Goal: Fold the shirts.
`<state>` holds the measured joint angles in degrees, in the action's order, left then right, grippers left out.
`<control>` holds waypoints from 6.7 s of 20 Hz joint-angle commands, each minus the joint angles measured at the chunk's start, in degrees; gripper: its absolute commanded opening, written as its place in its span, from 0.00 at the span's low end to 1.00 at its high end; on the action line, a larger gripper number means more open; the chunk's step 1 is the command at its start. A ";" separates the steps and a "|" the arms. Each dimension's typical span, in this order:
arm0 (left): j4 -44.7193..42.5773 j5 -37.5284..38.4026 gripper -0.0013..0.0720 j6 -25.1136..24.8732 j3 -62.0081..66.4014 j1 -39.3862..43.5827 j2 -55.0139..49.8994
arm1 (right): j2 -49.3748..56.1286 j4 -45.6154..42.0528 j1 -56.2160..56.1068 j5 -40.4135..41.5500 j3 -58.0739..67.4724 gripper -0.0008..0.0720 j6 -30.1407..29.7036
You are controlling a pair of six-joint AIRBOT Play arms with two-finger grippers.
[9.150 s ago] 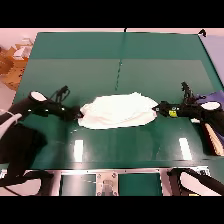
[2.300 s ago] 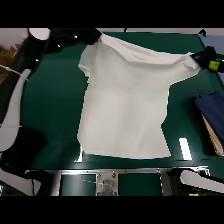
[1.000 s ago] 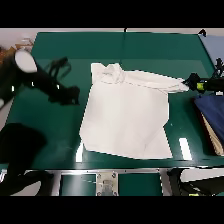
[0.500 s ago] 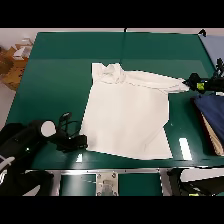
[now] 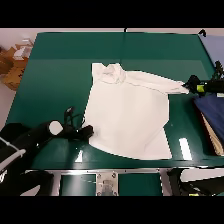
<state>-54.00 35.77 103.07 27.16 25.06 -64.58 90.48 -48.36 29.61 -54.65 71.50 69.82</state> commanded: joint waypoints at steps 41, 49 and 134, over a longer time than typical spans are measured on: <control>4.46 28.00 0.99 -20.02 -7.82 -30.53 6.34 | -16.65 -16.72 -13.44 -13.73 -22.18 0.75 8.98; 7.30 19.76 0.05 -19.37 -10.95 -20.41 6.34 | -16.63 -16.74 -16.06 -13.73 -22.18 0.75 9.20; -0.68 35.74 0.73 -27.32 75.89 -32.35 -34.91 | 1.60 26.27 7.43 -9.27 2.71 0.14 -12.26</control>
<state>-53.47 57.56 71.92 100.14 -2.09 -100.07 92.51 -19.88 29.61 -49.56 74.26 55.09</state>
